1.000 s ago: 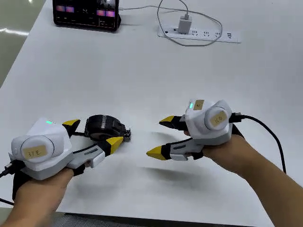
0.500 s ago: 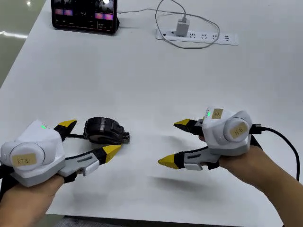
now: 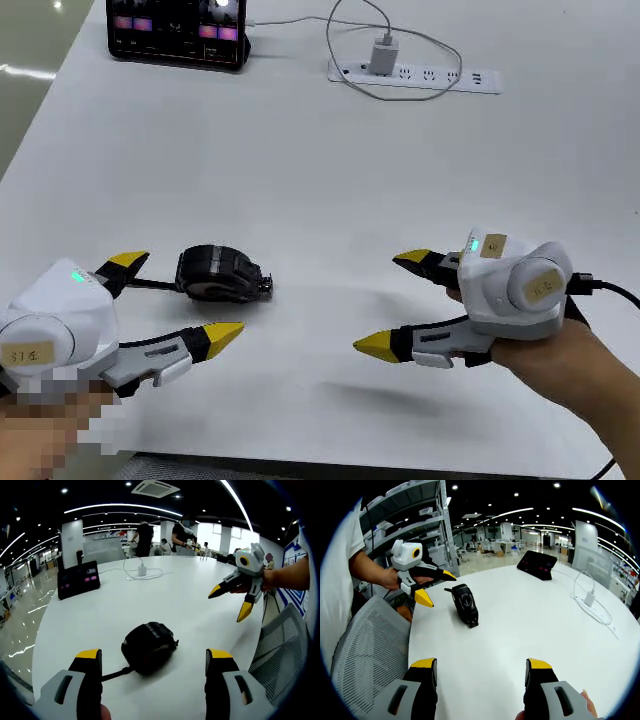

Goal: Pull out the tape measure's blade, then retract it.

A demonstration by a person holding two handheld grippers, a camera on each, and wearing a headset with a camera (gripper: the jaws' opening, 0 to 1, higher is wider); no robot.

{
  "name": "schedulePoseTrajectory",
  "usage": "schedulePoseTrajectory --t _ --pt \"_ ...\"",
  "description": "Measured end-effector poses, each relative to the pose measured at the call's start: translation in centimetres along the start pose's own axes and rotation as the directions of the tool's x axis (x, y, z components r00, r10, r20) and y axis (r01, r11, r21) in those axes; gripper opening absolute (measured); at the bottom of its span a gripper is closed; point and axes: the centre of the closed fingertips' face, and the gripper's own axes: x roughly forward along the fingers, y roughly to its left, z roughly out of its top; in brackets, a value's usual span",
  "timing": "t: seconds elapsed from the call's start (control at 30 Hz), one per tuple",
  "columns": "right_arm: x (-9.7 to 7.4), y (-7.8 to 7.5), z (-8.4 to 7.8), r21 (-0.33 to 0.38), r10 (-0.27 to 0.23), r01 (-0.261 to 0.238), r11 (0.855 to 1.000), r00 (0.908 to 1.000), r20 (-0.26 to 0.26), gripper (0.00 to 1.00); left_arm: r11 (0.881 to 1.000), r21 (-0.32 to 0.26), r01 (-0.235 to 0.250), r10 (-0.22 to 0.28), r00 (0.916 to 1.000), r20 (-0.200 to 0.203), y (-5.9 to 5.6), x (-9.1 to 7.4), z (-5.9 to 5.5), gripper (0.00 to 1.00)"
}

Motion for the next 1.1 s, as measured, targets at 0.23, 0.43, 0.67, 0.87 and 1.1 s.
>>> schedulePoseTrajectory --t 0.23,0.43,0.67,0.87,1.1 --pt "-1.4 -0.2 -0.4 0.009 -0.025 0.025 1.0 0.9997 0.005 0.74 0.999 0.031 0.021 -0.02 0.9997 -0.012 -0.1 -0.5 0.0 0.84" --pt "-2.3 -0.4 -1.0 0.023 -0.044 0.044 0.999 0.999 0.007 0.78 0.998 0.04 0.045 -0.044 0.9989 -0.015 -0.4 -0.8 0.0 0.88" --pt "-3.5 -0.4 -1.7 0.034 -0.062 0.062 0.998 0.998 0.008 0.81 0.996 0.046 0.076 -0.076 0.9971 -0.009 -0.7 -1.4 0.1 0.93" --pt "-4.2 -0.3 -2.3 0.041 -0.076 0.076 0.996 0.9971 0.01 0.84 0.994 0.053 0.091 -0.091 0.9958 -0.015 -1.0 -1.7 0.0 0.99" --pt "-5.0 -0.1 -2.6 0.047 -0.087 0.087 0.995 0.9961 0.015 0.88 0.993 0.057 0.101 -0.1 0.9948 -0.019 -0.9 -2.3 0.0 0.99"
